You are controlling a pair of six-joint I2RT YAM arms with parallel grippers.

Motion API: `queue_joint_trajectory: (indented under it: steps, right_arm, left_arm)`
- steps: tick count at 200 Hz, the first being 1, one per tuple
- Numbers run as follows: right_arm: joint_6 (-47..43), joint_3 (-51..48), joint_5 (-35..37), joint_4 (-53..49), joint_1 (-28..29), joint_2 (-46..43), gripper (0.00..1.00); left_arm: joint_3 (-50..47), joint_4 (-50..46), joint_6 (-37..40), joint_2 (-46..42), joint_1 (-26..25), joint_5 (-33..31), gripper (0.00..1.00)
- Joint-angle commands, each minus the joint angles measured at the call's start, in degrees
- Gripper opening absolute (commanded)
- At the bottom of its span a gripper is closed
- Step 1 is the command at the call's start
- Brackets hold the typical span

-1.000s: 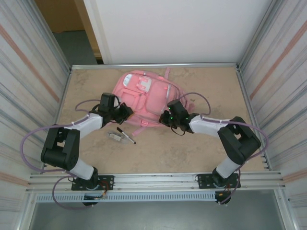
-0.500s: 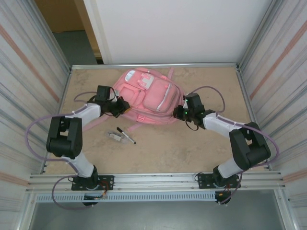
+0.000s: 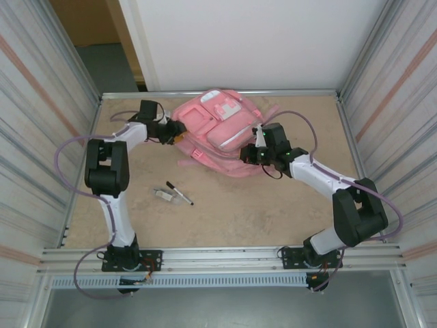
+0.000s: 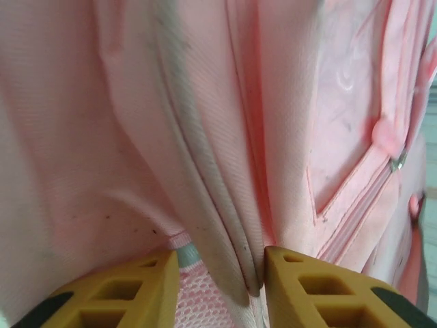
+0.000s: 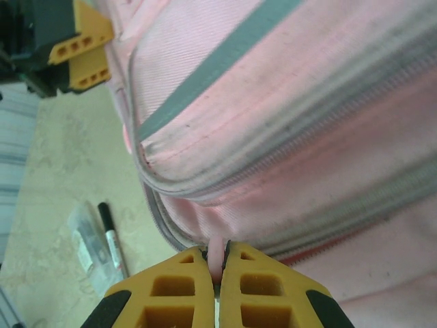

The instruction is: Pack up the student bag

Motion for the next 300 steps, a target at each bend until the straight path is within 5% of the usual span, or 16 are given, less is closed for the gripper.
queue_joint_trajectory:
  steps: [1,42,90,126,207,268,300]
  right_arm:
    - [2.4,5.23,0.36,0.21,2.58,-0.48,0.0]
    - [0.2,12.9,2.68,-2.39,6.69,3.3,0.0]
    - [0.03,13.47,-0.81,1.18,8.43,6.09,0.0]
    - [0.97,13.82,-1.28,3.08,10.21,7.56,0.0]
    - [1.26,12.72,-0.45,7.57,15.24,10.57,0.0]
    - [3.03,10.55,2.29,9.42,15.35,10.86,0.0]
    - [3.15,11.82,1.4,9.86,16.0,11.49,0.0]
  left_arm:
    - [-1.68,0.44,-1.38,-3.79,0.62,-1.89,0.39]
    - [-16.4,-0.16,-2.4,-19.04,-0.99,-0.64,0.45]
    - [-25.52,-2.38,-6.11,-33.1,-9.73,-10.48,0.52]
    - [-29.76,3.67,-10.63,-34.22,-14.41,-13.32,0.53]
    - [-28.14,9.16,-13.64,-27.97,-14.46,-13.04,0.44]
    - [-35.51,10.59,-18.67,-38.34,-16.17,-23.26,0.51]
    - [-37.15,16.46,-21.96,-36.75,-16.13,-21.88,0.5]
